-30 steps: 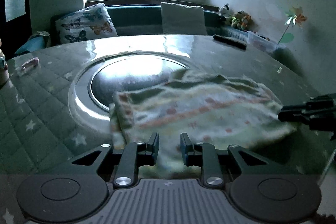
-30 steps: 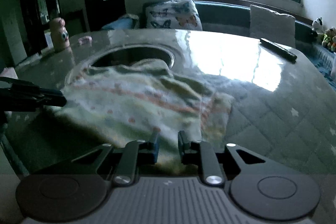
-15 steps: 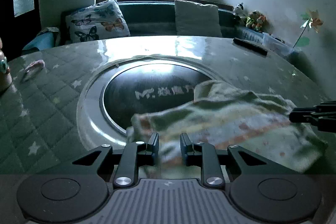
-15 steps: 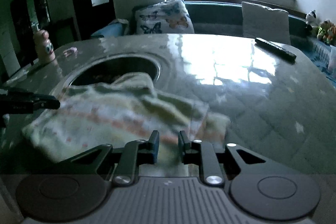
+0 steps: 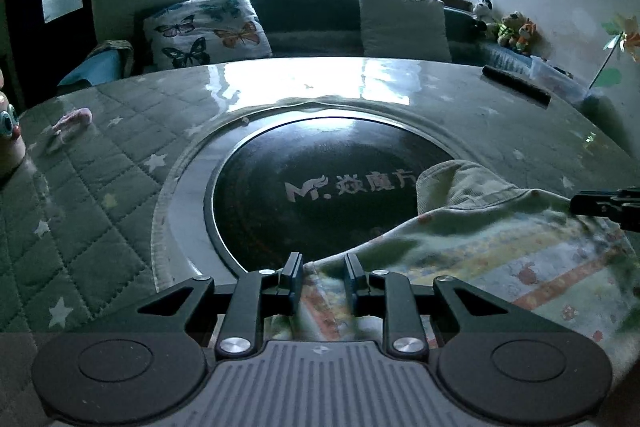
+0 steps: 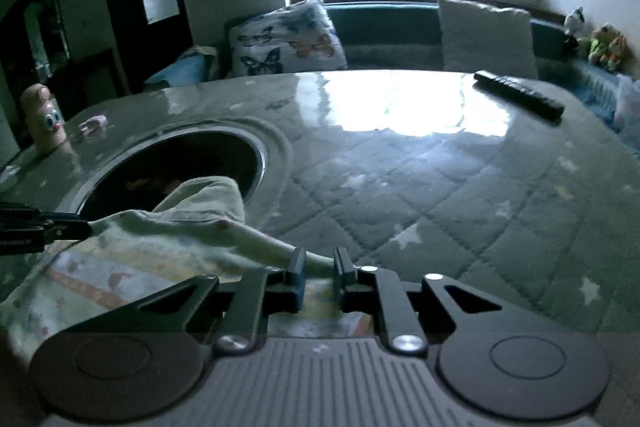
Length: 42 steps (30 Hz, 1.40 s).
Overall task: Fold clothes
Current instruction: 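Grasp the folded edge again with the left gripper and straighten it, then open both grippers and withdraw them from the folded shirt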
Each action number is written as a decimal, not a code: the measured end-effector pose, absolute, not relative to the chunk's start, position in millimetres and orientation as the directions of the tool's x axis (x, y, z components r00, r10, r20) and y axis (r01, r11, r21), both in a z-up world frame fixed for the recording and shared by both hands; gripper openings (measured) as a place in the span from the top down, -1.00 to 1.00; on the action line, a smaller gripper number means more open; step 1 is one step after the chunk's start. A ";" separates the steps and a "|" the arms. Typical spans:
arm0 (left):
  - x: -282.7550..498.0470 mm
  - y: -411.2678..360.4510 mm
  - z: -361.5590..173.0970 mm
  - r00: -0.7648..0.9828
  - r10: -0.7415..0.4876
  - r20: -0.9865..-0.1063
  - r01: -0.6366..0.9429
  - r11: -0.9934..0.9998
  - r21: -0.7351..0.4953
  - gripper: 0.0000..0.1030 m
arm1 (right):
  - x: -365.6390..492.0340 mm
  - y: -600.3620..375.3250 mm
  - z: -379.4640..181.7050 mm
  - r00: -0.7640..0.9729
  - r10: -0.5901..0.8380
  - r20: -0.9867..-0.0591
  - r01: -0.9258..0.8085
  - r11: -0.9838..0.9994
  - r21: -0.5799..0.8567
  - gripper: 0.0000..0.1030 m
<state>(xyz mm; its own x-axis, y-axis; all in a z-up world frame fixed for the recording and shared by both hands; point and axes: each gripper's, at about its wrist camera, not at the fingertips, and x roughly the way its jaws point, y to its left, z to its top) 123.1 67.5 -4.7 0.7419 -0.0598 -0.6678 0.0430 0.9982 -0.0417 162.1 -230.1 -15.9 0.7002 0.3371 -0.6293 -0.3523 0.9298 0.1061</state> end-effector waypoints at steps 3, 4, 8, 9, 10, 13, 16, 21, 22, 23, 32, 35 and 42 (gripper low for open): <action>122.6 67.7 -4.1 0.743 -0.057 -0.667 0.040 0.998 -0.040 0.50 | 160.2 -224.6 -15.7 0.690 0.360 -0.627 -0.378 0.919 0.112 0.73; 122.5 67.8 -3.9 0.744 -0.056 -0.666 0.040 0.998 -0.040 0.50 | 161.8 -223.8 -17.8 0.686 0.357 -0.634 -0.377 0.920 0.110 0.73; 121.8 68.2 -3.0 0.745 -0.052 -0.665 0.036 0.999 -0.038 0.50 | 162.0 -228.2 -17.4 0.700 0.337 -0.630 -0.351 0.930 0.108 0.73; 121.6 68.2 -2.8 0.746 -0.051 -0.664 0.035 0.999 -0.038 0.44 | 160.9 -228.7 -15.8 0.705 0.332 -0.627 -0.347 0.932 0.103 0.70; 120.2 67.3 -1.6 0.747 -0.052 -0.663 0.037 0.999 -0.036 0.35 | 159.1 -229.1 -14.0 0.708 0.331 -0.624 -0.348 0.932 0.100 0.65; 114.2 64.7 2.0 0.753 -0.055 -0.656 0.042 0.998 -0.035 0.13 | 151.5 -229.5 -8.2 0.715 0.334 -0.614 -0.356 0.930 0.092 0.61; 107.6 62.7 5.4 0.757 -0.061 -0.650 0.046 0.998 -0.040 0.00 | 143.0 -229.0 -4.6 0.714 0.352 -0.605 -0.367 0.924 0.105 0.29; 96.2 60.5 9.8 0.764 -0.065 -0.641 0.047 0.998 -0.046 -0.26 | 126.3 -225.0 -2.5 0.722 0.364 -0.589 -0.384 0.918 0.097 0.00; 93.7 60.5 10.3 0.766 -0.065 -0.640 0.045 0.998 -0.046 -0.33 | 123.3 -224.2 -2.5 0.722 0.366 -0.587 -0.385 0.918 0.098 -0.05; 91.2 60.4 10.8 0.767 -0.064 -0.639 0.044 0.998 -0.047 -0.36 | 120.4 -223.7 -2.4 0.721 0.370 -0.586 -0.388 0.916 0.101 -0.05; 69.2 59.6 15.8 0.783 -0.052 -0.620 0.029 0.998 -0.048 -0.75 | 94.1 -217.5 -1.9 0.722 0.379 -0.579 -0.400 0.911 0.098 -0.46; 62.4 60.3 17.1 0.788 -0.052 -0.613 0.025 0.998 -0.053 -0.84 | 84.4 -213.9 -0.6 0.727 0.376 -0.575 -0.409 0.909 0.077 -0.57; 47.4 60.7 19.8 0.802 -0.047 -0.596 0.019 0.998 -0.052 -1.00 | 68.0 -208.8 3.1 0.736 0.379 -0.561 -0.424 0.904 0.054 -0.77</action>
